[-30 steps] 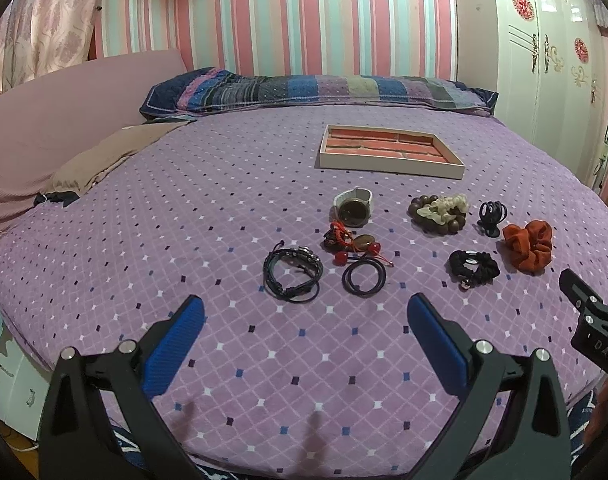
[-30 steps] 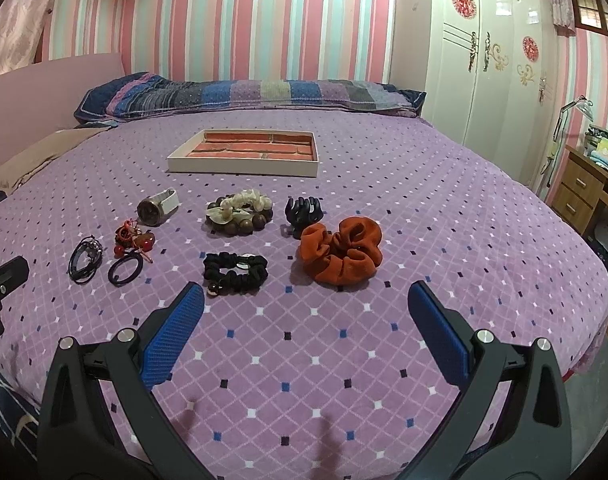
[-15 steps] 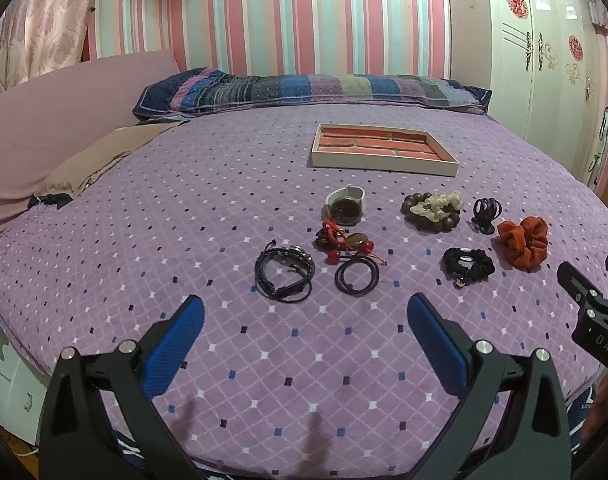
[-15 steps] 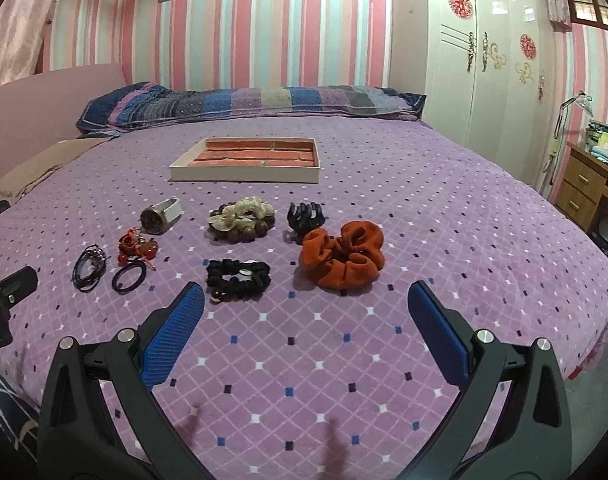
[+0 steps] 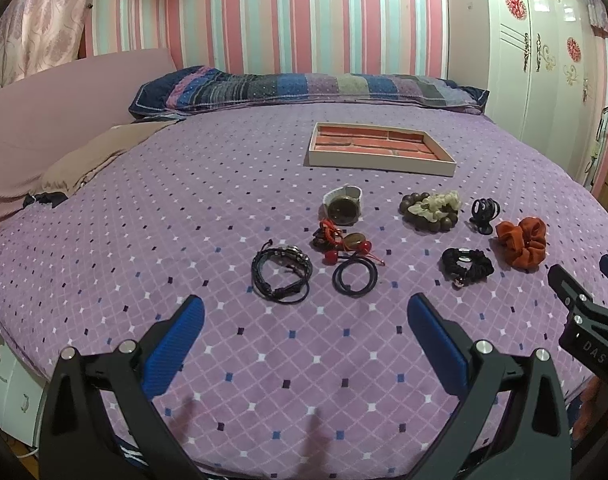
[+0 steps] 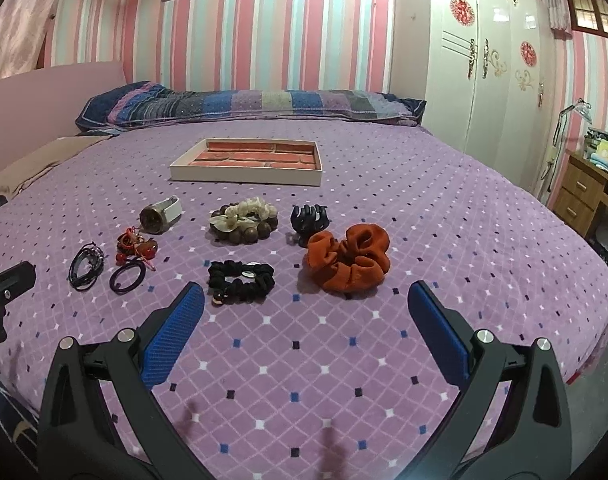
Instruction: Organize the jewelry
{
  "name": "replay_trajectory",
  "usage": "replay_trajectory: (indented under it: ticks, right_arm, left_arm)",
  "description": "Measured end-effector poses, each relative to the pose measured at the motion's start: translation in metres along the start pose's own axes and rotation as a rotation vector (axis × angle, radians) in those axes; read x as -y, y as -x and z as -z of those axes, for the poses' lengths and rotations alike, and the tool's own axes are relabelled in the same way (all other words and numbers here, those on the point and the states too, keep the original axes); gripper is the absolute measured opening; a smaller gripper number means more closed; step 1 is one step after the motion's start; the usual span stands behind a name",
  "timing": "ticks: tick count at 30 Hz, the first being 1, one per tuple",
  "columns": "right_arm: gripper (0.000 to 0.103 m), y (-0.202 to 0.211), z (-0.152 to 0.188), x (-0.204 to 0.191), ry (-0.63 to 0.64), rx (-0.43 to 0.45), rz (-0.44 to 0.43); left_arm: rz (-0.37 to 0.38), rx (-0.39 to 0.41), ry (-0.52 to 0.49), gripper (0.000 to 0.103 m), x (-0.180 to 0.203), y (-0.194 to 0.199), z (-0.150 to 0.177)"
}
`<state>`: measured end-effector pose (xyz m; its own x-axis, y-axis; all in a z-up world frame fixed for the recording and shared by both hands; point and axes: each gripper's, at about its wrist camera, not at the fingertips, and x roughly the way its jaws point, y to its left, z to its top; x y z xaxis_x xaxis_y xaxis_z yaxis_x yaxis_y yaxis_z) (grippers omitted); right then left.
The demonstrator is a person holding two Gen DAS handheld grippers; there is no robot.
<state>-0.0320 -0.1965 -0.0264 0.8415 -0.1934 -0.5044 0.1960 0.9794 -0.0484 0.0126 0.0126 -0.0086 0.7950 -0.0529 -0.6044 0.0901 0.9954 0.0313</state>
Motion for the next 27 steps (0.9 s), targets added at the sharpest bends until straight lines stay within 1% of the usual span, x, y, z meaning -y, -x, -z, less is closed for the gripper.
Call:
replay_trajectory:
  ticks: [3,5,9,14,23,27]
  right_arm:
    - [0.099,-0.005,0.000,-0.002,0.002,-0.013,-0.020]
    - [0.099,-0.010,0.000,-0.005,0.006,-0.023,-0.031]
    - [0.099,-0.019,0.000,-0.008,0.003,-0.023,-0.053]
    - [0.099,-0.033,-0.001,-0.012,0.003,-0.036,-0.059]
    - [0.099,-0.066,0.000,-0.025,0.021,-0.081,-0.047]
    - [0.099,-0.082,-0.001,-0.028,0.007,-0.103,-0.046]
  left_arm:
    - [-0.004,-0.007,0.002,0.099,-0.002,-0.004,0.001]
    - [-0.021,-0.011,0.011,0.099,-0.005,-0.007,0.001]
    - [-0.030,-0.022,0.020,0.099,-0.015,-0.016,0.000]
    - [-0.043,-0.030,0.019,0.099,-0.025,-0.030,-0.004]
    - [-0.015,-0.073,0.022,0.099,-0.039,-0.068,-0.010]
    - [-0.013,-0.097,0.027,0.099,-0.044,-0.084,-0.009]
